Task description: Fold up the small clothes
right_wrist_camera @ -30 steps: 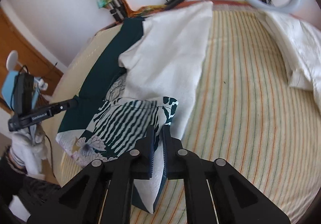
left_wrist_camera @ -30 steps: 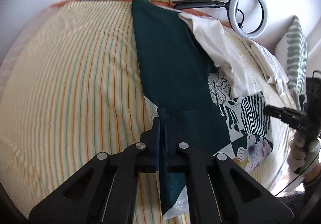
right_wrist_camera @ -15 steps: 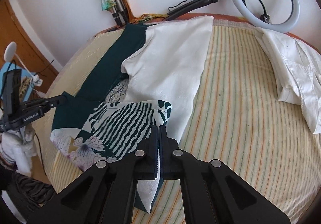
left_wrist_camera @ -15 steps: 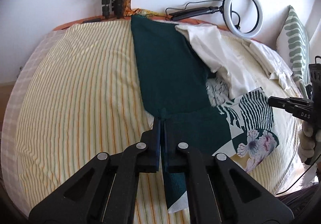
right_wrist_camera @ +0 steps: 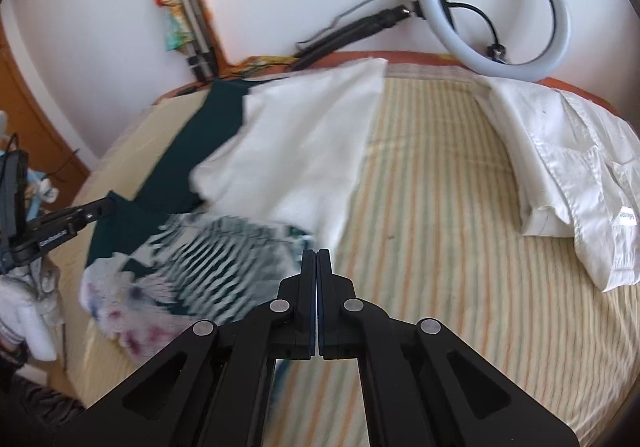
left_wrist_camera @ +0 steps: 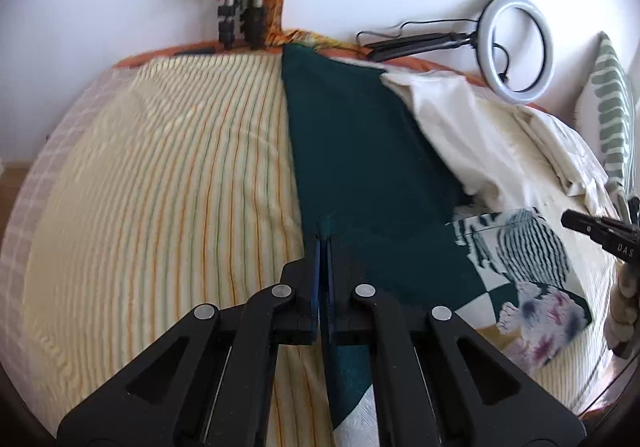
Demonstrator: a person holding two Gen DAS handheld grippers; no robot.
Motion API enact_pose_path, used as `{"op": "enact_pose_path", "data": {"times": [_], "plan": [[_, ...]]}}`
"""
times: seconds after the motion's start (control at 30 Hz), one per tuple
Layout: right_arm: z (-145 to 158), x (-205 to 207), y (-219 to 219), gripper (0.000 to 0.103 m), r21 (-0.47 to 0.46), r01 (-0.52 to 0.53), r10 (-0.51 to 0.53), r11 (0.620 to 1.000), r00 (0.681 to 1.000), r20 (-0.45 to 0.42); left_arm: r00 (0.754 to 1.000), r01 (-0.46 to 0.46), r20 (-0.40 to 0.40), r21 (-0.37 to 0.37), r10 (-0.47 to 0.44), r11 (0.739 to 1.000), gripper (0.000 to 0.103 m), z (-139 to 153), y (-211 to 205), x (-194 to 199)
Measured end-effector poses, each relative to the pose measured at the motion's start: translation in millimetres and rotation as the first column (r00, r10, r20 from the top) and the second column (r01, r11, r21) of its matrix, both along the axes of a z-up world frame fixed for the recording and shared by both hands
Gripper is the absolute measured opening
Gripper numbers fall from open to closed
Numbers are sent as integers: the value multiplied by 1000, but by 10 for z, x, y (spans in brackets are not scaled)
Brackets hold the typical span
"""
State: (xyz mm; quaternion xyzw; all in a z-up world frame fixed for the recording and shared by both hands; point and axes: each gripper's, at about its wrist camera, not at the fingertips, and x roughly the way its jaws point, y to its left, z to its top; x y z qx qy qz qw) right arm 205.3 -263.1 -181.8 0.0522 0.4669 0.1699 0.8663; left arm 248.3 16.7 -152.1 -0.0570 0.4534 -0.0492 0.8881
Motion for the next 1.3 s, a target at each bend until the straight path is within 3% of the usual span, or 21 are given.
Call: {"op": "enact_pose_path", "data": {"times": [0.07, 0.13, 0.2, 0.27, 0.37, 0.43, 0.53, 0.6, 0.67, 0.8, 0.93, 1.0, 1.07, 1.13, 1.3], "plan": [[-39, 14, -35, 0, 20, 0, 1, 1000, 1000, -21, 999, -2, -34, -30, 1, 1000, 1, -79, 31, 51], [-36, 10, -101, 1, 99, -4, 10, 995, 998, -57, 999, 14, -49, -52, -16, 999, 3, -83, 46, 58], [-14, -7, -178, 2, 213, -5, 26, 977, 995, -97, 999, 29, -38, -69, -32, 997, 16, -23, 49, 21], [1, -15, -172, 8, 260, -21, 55, 965, 991, -122, 999, 45, -11, -74, -46, 996, 37, 60, 21, -40], [-24, -29, -79, 20, 257, -42, 83, 965, 985, -153, 997, 76, 3, -67, -76, 995, 37, 135, -64, -90], [-73, -48, 38, 20, 196, -58, 88, 979, 985, -150, 996, 92, -1, -56, -92, 994, 37, 149, -121, -111], [-123, -108, 212, 2, 69, -114, 122, 991, 985, -124, 994, 113, -2, -45, -113, 993, 37, 171, -179, -157], [-151, -137, 258, 1, -30, -114, 111, 993, 989, -103, 991, 129, -11, -43, -130, 991, 38, 180, -195, -192], [-173, -119, 185, 0, -69, -77, 70, 995, 993, -96, 991, 133, -13, -33, -134, 991, 38, 201, -181, -213], [-97, -58, -80, 0, -19, 11, -13, 1000, 997, -72, 993, 121, 1, -66, -121, 990, 38, 297, -69, -220], [134, -58, -66, 1, 70, -54, 57, 996, 998, -34, 991, 130, 35, -73, -128, 989, 38, 509, 30, -89], [250, -60, 2, 5, 47, -82, 82, 996, 997, 10, 992, 113, 67, -57, -110, 992, 38, 642, 92, 42], [355, -12, 36, 27, 41, -104, 102, 994, 994, 46, 992, 106, 72, -63, -101, 992, 38, 728, 144, 220], [427, 76, 52, 41, 41, -120, 117, 992, 990, 74, 995, 77, 73, -74, -71, 994, 38, 771, 207, 422], [436, 581, -8, 42, 13, -105, 104, 994, 993, 50, 999, 40, 24, -114, -37, 993, 45, 638, 271, 1004]]}}
